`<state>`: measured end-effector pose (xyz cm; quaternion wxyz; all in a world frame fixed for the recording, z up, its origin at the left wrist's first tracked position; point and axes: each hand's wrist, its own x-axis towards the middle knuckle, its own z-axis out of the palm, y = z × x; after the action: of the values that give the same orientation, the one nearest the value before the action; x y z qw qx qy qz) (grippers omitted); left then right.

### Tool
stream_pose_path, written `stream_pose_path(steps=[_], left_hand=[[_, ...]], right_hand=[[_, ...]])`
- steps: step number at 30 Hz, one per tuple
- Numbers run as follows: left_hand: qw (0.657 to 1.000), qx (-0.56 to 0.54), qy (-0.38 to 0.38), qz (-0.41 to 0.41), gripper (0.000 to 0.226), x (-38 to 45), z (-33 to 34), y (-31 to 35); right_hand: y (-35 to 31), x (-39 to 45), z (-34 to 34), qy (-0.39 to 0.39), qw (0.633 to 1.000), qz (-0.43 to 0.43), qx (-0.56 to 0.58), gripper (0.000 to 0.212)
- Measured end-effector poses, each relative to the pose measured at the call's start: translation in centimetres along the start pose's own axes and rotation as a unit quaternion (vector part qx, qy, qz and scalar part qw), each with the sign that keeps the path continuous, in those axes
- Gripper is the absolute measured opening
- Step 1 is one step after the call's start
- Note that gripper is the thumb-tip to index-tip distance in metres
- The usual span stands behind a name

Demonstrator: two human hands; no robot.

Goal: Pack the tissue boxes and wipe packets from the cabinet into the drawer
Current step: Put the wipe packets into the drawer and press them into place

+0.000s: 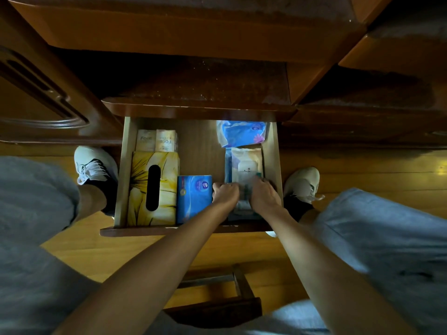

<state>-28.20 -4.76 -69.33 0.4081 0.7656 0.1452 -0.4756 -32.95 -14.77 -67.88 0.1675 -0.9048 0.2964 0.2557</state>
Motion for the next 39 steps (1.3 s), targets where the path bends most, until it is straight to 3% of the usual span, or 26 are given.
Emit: stream_pose_path(steps=[5,10,15,19,27,34,39], left_hand=[[0.993,-0.102,-0.047,-0.031,0.050,-0.3,-0.8,0.4],[0.979,-0.193,-0.070,-0.009,0.031,-0.2,-1.0,1.4],[0.992,-0.118,0.006,0.038,0.030,0.7,-1.8,2.0],[0.974,-0.224,-0.024,-0.006,0.026,1.3,-2.2,1.3],[0.954,-0.288,-0.077,-0.030,0.019,1.2,-2.5,0.6],[0.961,-0.266,-0.068,-0.039,0.016,1.7,-2.0,0.3],[0.962,-0.259,-0.079,-0.039,0.019,1.8,-1.9,0.1]], right_hand=[[-0.6,0.4,-1.1,0.010,0.999,0.031,0.038,0.051],[-1.8,1.4,-1.9,0.051,0.992,0.015,0.114,0.047],[-0.6,3.1,-3.3,0.009,0.999,-0.048,0.014,0.064],[-1.5,4.0,-3.8,0.012,0.980,-0.120,-0.158,0.053],[-1.5,6.5,-4.8,-0.015,0.942,-0.181,-0.282,0.027],[-1.5,7.6,-4.3,0.013,0.940,-0.205,-0.272,0.038],[-1.7,8.1,-4.2,-0.001,0.945,-0.198,-0.262,0.029]])
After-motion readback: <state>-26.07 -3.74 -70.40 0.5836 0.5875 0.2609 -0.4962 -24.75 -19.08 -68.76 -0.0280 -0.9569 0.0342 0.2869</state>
